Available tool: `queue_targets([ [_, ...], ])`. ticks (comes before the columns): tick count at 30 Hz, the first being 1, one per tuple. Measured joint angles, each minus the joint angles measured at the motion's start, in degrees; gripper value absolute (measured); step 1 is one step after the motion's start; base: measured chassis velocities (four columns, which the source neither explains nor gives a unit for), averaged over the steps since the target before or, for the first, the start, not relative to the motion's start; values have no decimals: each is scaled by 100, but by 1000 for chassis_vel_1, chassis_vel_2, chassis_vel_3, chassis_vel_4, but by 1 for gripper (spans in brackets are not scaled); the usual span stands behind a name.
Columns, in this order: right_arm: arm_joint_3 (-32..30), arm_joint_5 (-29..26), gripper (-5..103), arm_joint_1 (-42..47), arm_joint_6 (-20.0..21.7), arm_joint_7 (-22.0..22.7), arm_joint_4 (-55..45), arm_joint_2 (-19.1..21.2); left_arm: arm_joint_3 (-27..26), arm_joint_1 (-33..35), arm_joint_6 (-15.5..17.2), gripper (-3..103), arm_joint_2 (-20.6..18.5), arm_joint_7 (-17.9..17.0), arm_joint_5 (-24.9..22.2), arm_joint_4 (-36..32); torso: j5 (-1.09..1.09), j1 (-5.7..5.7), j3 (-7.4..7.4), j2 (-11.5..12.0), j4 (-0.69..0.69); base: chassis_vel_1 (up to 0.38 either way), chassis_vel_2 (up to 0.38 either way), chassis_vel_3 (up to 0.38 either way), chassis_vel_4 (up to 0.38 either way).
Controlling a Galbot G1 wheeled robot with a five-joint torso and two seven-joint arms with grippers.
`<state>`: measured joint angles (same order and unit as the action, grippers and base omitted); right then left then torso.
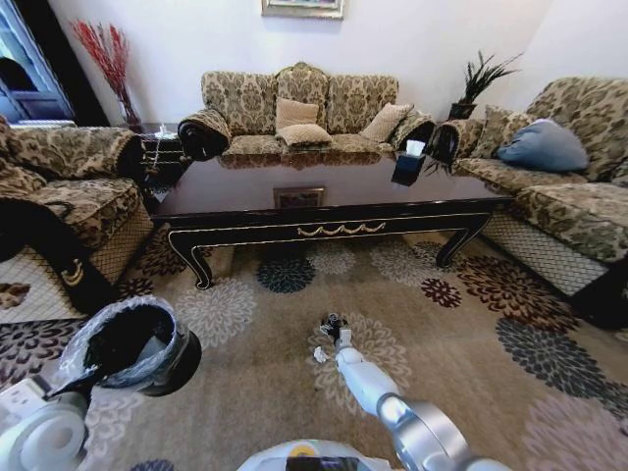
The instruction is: Move to the front of the table and pick up the trash from the floor, then place it into the trash bin.
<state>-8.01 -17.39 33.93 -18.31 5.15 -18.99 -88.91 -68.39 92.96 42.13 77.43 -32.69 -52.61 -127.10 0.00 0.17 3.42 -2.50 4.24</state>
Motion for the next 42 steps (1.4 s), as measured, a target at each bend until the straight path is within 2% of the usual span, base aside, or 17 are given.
queue_targets([
  [2,-22,21,102,-1,-22,-49,6,-2,2,-9,0,2,-4,0,-1,6,0,0,0,0,0,0,0,0,0],
  [3,-34,23,98,-2,-31,-67,5,-6,8,-15,0,2,-5,0,-1,8,0,0,0,0,0,0,0,0,0],
  [4,-34,23,98,-2,-31,-67,5,-6,8,-15,0,2,-5,0,-1,8,0,0,0,0,0,0,0,0,0],
  [7,-52,29,83,-7,-66,-98,-20,-25,31,-28,0,2,-3,1,-3,14,0,0,0,0,0,0,0,0,0],
  [9,-53,34,83,-7,-70,-101,-29,-27,37,-30,0,2,0,1,-2,16,0,0,0,0,0,0,0,0,0],
  [13,-104,132,61,-5,-72,-103,-37,-43,46,-30,0,2,8,0,2,11,0,0,0,0,0,0,0,0,0],
  [14,-104,132,61,-5,-72,-103,-37,-43,46,-30,0,2,8,0,2,11,0,0,0,0,0,0,0,0,0],
  [18,-152,221,47,20,-84,-102,-46,-44,41,-21,0,2,5,-1,2,-13,0,0,0,0,0,0,0,0,0],
  [24,-174,306,34,82,-108,-98,-146,9,42,-10,0,2,9,-5,2,-34,0,0,0,0,0,0,0,0,0],
  [28,-28,257,18,211,-119,-64,-503,179,86,-22,0,2,22,-12,8,-41,1,0,0,0,0,0,0,0,0],
  [35,269,31,9,485,-98,63,-1203,484,208,-74,0,2,49,-21,71,-35,1,0,0,0,0,0,0,0,0],
  [37,354,-90,3,605,-89,122,-1467,579,243,-95,0,2,49,-24,75,-32,1,0,0,0,0,0,0,0,0],
  [39,409,-197,3,678,-78,146,-1643,634,256,-102,0,2,44,-27,76,-30,1,0,0,0,0,0,0,0,0],
  [42,665,-581,2,943,-77,167,-2450,848,335,-123,0,2,35,-31,85,-30,1,0,0,0,0,0,0,0,0],
])
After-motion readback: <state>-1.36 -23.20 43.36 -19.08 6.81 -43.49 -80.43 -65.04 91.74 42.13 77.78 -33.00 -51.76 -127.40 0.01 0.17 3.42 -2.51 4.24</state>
